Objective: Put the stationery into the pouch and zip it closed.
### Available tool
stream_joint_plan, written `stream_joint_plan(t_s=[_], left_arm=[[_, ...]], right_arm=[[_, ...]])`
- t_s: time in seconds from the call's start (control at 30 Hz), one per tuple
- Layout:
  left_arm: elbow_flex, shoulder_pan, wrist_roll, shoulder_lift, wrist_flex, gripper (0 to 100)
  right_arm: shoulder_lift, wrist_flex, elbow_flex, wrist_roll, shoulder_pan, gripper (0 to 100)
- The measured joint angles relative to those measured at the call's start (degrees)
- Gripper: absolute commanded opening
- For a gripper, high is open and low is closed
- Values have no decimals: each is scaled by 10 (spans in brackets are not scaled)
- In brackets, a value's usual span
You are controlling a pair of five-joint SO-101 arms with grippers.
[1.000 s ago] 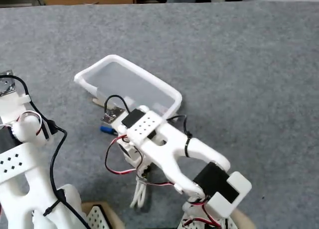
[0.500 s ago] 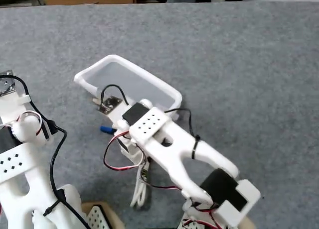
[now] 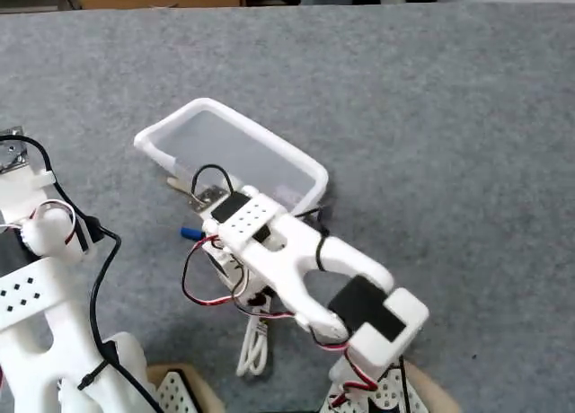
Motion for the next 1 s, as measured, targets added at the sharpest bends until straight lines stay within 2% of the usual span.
stream_joint_plan(t_s=[0.4, 0.7, 1.0], left_arm=[[0, 0, 0, 0, 0, 225], [0, 0, 0, 0, 0, 225], [0, 0, 0, 0, 0, 225]], right_arm=[[-1, -29, 12, 0, 11, 191], [-66, 16, -14, 10, 12, 188], [-63, -28, -19, -62, 12, 188]])
